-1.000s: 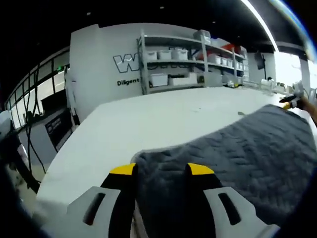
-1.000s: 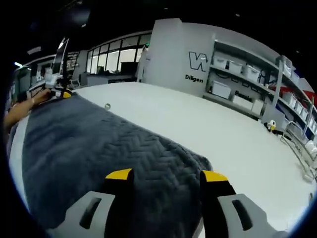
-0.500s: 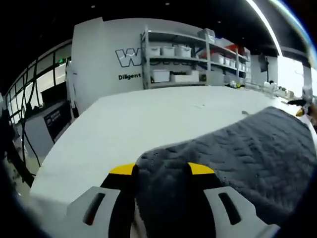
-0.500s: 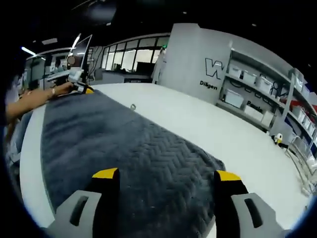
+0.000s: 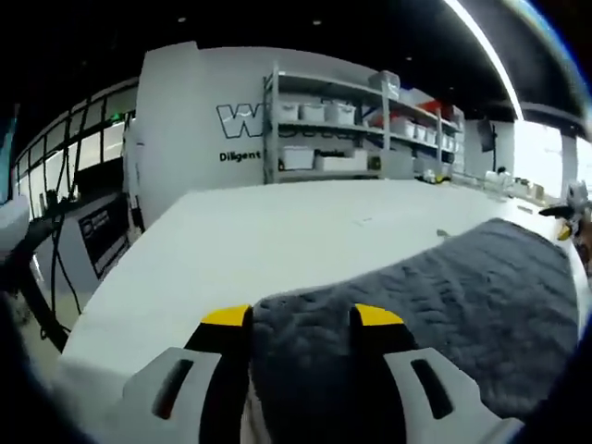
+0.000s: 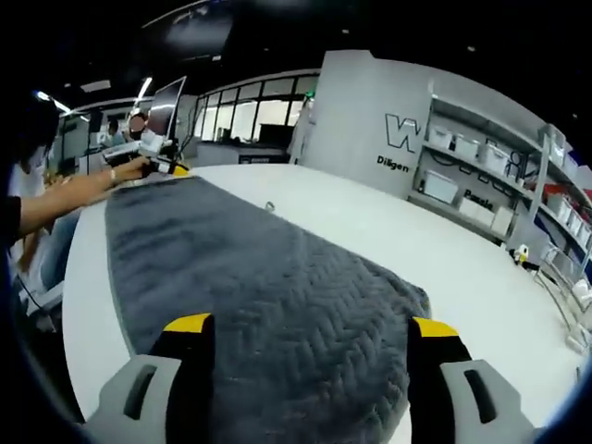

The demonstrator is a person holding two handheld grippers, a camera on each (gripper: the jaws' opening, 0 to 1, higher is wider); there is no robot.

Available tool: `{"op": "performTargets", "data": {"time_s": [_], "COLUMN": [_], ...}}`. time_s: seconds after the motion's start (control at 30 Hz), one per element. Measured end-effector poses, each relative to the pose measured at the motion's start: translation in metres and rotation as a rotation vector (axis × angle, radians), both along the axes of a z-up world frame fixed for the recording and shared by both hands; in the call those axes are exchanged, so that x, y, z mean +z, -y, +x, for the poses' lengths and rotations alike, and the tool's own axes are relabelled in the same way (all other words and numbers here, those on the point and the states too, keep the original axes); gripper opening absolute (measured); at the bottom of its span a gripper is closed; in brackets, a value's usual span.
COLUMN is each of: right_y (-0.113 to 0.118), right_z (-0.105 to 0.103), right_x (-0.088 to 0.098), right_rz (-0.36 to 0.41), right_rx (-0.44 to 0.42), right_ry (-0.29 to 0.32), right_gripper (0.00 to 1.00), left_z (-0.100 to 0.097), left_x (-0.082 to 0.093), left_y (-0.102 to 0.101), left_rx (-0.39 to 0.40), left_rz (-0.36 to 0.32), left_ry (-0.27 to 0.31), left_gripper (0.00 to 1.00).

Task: Open the folded towel by lifting each exposed corner and separating the folded layers until the towel lies flat within the target outline without major curled edges

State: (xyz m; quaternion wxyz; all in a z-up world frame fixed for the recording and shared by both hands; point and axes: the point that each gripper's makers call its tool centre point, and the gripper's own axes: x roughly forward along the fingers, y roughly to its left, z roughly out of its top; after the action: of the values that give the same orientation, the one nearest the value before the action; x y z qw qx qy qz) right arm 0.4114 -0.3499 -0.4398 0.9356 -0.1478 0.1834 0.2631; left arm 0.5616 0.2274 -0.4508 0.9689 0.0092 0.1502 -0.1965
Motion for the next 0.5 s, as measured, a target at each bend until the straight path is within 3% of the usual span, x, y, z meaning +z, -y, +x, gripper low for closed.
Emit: {"op": "performTargets", "data": {"time_s": [0.13,0.5], "right_y": [0.002,0.0], "right_z": [-0.009,-0.034], "right_x": [-0.002,-0.004], "right_rz": [-0.007,-0.037], "right_rx": [0.001,0.016], "right_ry": [-0.008,-0.026], "right_gripper": [0.88,0.92], "left_z": [-0.023,-0.079], "left_x": [0.007,0.01], "left_y": [0.01,0.043], "left_rx": [-0.047,-0.178], "left_rz": [0.015,0.032], "left_ry": [0.007,-0.008], "left_gripper": [0.53,0.89]}}
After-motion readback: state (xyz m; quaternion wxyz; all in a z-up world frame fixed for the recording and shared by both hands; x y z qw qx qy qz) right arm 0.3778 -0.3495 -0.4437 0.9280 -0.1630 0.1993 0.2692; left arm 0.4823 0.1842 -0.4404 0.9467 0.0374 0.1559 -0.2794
